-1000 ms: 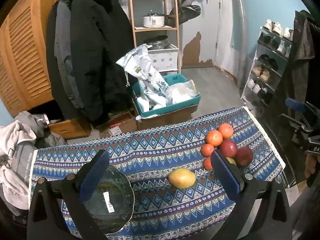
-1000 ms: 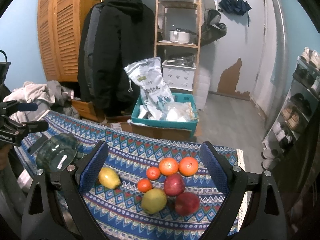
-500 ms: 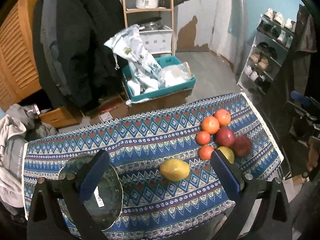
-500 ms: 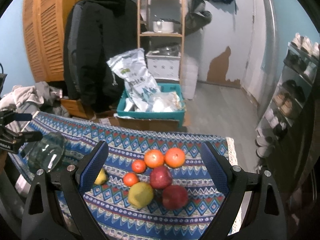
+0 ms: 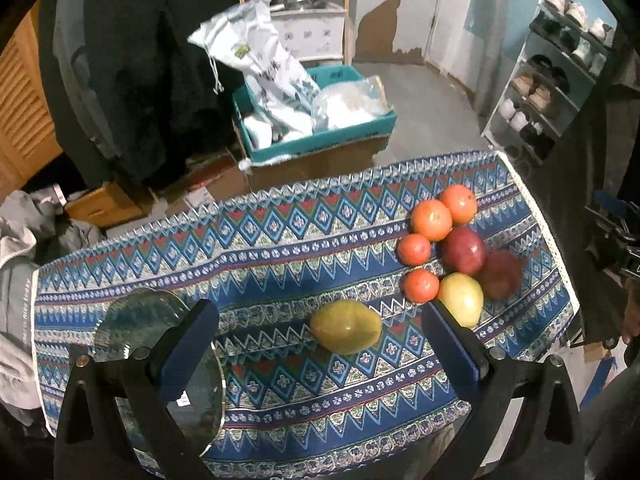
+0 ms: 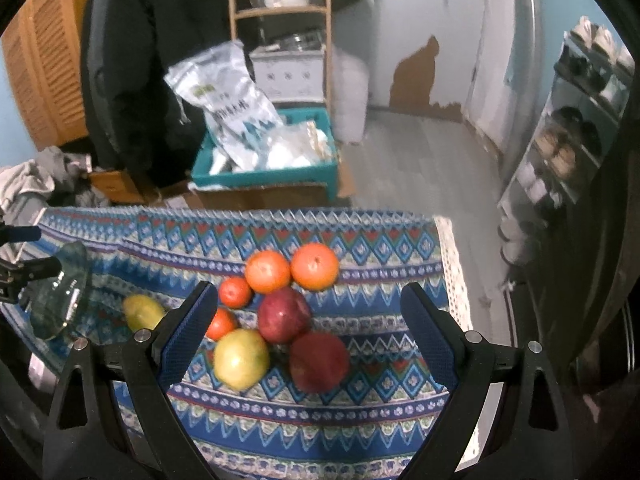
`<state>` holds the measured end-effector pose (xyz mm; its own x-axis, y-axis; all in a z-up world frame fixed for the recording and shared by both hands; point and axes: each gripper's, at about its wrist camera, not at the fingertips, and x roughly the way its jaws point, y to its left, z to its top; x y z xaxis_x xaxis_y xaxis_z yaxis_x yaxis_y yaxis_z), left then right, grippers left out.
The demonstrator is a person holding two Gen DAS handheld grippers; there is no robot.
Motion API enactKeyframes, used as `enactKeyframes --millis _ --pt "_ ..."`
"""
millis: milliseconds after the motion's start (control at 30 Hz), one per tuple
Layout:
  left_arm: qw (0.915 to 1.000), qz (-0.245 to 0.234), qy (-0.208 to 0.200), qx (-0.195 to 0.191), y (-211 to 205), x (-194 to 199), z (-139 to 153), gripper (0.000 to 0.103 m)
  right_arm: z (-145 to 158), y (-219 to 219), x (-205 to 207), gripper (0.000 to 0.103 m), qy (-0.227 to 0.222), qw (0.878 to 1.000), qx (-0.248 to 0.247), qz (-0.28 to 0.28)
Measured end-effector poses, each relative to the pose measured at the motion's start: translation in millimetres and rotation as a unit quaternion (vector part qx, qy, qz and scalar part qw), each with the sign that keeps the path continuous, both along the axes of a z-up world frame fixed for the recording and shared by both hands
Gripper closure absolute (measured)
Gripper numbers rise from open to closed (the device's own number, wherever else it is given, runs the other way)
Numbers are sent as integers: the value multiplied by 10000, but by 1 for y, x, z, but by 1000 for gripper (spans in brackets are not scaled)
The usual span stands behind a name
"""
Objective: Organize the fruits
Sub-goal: 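Grasp the yellow-green mango with the left tool while the right tool grasps a red apple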
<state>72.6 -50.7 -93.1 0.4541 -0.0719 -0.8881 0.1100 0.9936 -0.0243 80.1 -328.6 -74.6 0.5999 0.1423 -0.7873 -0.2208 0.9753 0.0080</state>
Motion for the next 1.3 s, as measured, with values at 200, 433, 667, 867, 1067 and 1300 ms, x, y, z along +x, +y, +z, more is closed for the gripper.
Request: enactKeyframes --millis 200,433,667,867,1067,1300 --pt "9988 18 466 -176 -1 12 -34 1 -31 -7 10 12 397 9991 -144 -46" --pt "9973 38 715 -175 -6 25 -63 1 -70 -13 24 12 964 9952 -164 -87" --pt "9949 -150 1000 -59 -18 35 -95 1 -103 -13 33 12 1452 9890 -277 5" --pt "9913 -250 1293 -8 -24 42 -122 1 -121 -13 37 12 1701 9849 -310 87" --pt "9886 -279 1479 -56 -27 46 -141 1 -138 -17 44 12 2001 9798 -11 33" --pt "9846 -281 1724 -47 -31 48 -164 1 -160 -19 51 16 2274 9736 200 -31"
